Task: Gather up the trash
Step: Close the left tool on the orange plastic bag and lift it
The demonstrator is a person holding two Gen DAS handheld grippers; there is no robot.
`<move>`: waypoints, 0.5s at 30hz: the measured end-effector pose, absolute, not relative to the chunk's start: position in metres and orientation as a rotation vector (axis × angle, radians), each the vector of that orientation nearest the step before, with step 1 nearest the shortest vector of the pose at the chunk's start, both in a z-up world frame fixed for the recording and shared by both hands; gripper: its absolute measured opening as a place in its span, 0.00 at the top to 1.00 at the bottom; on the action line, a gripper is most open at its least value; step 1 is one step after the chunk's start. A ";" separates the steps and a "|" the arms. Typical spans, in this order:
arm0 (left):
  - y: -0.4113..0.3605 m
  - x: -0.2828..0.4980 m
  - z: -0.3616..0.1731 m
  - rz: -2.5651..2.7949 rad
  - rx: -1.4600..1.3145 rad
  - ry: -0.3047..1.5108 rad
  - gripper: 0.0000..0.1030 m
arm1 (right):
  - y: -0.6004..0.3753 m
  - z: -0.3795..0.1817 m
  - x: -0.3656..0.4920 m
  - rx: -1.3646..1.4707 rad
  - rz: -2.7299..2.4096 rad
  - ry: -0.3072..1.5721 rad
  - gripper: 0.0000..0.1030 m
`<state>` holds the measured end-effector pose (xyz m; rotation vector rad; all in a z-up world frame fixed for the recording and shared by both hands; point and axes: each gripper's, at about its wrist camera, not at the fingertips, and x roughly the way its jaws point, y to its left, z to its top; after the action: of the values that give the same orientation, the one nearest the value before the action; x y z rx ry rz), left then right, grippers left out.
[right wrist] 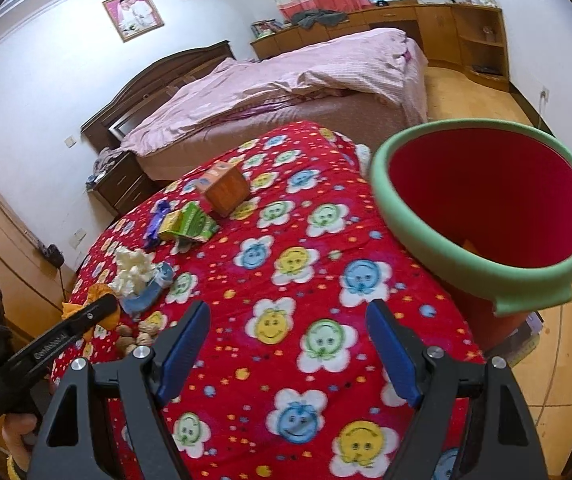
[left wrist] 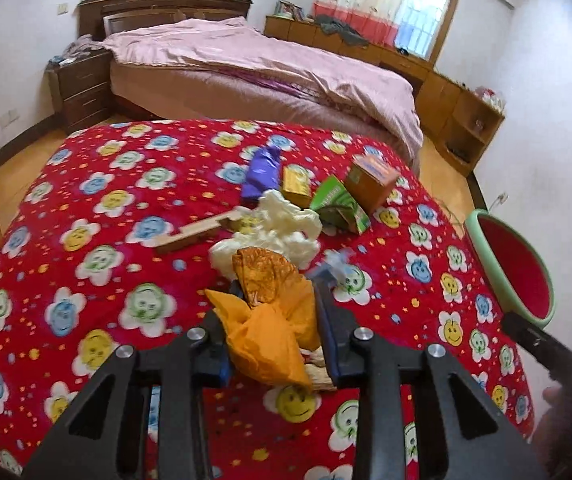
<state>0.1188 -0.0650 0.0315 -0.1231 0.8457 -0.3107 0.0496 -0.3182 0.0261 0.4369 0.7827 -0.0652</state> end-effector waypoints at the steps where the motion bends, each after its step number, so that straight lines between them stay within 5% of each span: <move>1: -0.060 0.119 0.034 -0.303 -0.134 0.843 0.66 | -0.315 0.027 0.051 0.432 -0.057 0.783 0.20; 12: -0.005 0.114 0.026 -0.170 -0.187 0.863 0.66 | -0.268 0.028 0.083 0.357 0.090 0.823 0.20; 15: 0.007 0.112 0.020 -0.138 -0.194 0.878 0.66 | -0.251 0.027 0.093 0.322 0.133 0.841 0.13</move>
<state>0.1122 0.0066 0.0197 -0.1941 0.8777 -0.1379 0.0932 -0.2513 0.0269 0.3225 0.8410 0.1325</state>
